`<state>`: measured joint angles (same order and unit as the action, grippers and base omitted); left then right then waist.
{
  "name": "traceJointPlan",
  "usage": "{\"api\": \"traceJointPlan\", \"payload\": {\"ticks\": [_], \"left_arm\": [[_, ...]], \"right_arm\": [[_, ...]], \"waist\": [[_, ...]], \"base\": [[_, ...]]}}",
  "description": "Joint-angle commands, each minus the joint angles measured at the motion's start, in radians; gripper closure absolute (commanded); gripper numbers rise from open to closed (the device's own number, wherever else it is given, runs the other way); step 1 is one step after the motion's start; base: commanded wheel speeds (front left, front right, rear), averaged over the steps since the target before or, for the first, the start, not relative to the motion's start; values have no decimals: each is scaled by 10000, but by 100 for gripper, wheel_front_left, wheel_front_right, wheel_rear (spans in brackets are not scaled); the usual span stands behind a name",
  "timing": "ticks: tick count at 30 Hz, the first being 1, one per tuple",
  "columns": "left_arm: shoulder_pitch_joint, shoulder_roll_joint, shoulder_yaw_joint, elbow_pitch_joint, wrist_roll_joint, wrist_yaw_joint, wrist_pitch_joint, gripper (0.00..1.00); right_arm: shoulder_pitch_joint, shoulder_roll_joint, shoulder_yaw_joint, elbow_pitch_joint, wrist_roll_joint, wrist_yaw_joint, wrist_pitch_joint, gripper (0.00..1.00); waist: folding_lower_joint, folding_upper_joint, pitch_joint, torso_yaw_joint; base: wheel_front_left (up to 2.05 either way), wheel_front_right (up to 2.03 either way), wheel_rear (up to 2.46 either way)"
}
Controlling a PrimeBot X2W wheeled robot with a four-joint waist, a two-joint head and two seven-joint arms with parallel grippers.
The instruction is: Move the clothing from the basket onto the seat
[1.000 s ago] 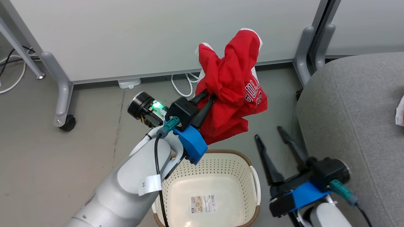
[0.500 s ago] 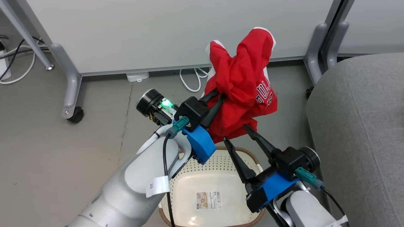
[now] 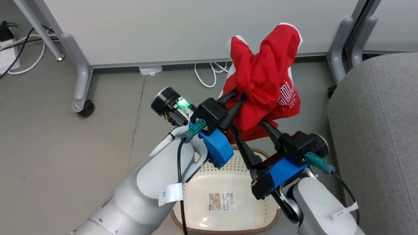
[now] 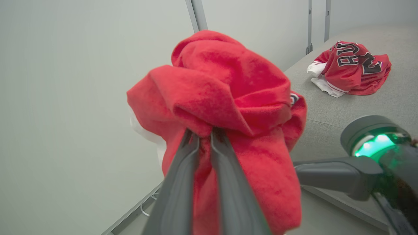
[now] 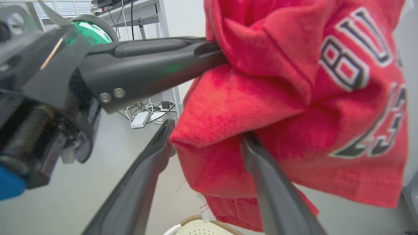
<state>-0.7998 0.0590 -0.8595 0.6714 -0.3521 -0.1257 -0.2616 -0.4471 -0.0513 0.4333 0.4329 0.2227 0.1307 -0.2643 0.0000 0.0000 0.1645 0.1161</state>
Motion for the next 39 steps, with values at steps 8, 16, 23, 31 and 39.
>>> {"api": "traceJointPlan", "payload": {"ticks": [8,16,23,31,39], "left_arm": [[-173,-73,-117,-172,-66,-67,-50,100],[-145,-85,-83,-181,-77,-71,-50,100],[-90,-89,-75,-209,-99,-43,-50,100],[-54,-91,-88,-224,-86,-44,-50,100],[-62,-84,-72,-147,-134,1,-50,0]], "right_arm": [[-514,8,-157,310,128,1,1,33],[-678,9,-147,609,224,1,1,100],[-704,10,-123,626,245,1,1,100],[-661,10,-141,659,299,1,1,100],[-577,10,-166,668,325,1,1,100]], "waist": [[0,0,108,121],[0,0,84,107],[0,0,76,81],[0,0,71,63],[0,0,60,27]], "base": [[0,0,0],[0,0,0],[0,0,0],[0,0,0],[0,0,0]]}}
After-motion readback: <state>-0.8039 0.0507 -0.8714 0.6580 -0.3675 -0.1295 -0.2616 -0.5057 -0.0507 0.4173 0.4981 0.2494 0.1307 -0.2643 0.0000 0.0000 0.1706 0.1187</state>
